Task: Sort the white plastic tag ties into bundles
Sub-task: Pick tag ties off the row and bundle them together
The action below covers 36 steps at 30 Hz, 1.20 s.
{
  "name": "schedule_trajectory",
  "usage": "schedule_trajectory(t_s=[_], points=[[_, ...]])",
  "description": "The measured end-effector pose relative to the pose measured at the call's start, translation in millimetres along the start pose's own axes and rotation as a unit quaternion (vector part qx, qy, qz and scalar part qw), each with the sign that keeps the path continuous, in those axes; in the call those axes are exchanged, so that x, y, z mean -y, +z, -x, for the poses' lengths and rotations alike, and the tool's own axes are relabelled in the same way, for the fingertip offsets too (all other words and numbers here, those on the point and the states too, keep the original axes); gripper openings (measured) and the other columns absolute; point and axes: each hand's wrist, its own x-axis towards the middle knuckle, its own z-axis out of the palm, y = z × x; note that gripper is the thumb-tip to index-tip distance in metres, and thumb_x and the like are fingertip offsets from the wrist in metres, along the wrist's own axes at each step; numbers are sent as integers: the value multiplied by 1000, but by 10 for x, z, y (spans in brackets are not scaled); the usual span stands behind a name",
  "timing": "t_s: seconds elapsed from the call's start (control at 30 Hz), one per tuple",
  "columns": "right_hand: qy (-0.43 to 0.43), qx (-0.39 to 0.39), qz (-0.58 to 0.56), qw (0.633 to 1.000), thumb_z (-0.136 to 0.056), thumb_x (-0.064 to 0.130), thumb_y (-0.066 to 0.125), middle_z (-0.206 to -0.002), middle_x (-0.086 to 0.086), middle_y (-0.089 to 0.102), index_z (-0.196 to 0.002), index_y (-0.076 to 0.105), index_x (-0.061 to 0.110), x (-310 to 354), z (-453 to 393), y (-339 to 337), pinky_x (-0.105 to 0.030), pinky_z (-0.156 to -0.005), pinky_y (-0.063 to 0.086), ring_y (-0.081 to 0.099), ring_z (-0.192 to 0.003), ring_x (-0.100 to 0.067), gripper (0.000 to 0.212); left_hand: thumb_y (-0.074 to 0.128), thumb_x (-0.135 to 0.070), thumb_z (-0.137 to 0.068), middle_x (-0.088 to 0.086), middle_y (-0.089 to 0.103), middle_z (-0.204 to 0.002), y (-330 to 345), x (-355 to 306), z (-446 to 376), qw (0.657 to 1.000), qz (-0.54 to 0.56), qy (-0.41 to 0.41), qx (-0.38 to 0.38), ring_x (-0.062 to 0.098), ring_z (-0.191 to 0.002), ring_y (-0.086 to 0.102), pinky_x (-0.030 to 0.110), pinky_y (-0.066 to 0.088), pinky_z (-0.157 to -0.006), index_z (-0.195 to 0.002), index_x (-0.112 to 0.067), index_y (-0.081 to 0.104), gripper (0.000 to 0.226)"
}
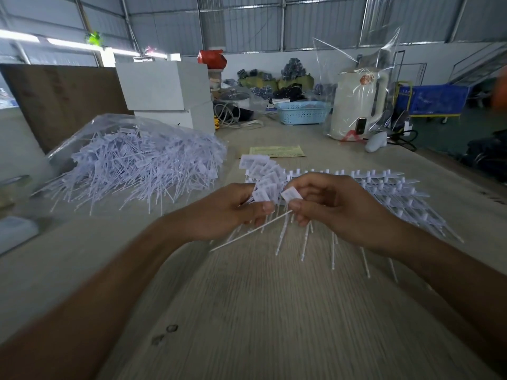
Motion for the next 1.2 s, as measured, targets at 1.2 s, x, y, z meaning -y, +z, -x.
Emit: schedule_trajectory(t_s=[1.2], points=[[51,7,10,999,-89,15,70,-103,11,62,-115,61,29,-202,71,301,-23,-80,54,70,-89,-10,31,34,-52,-105,-5,17,-55,-517,108,56,735,471,-27,-487,12,-43,13,21,16,-40,-79,-21,34,41]])
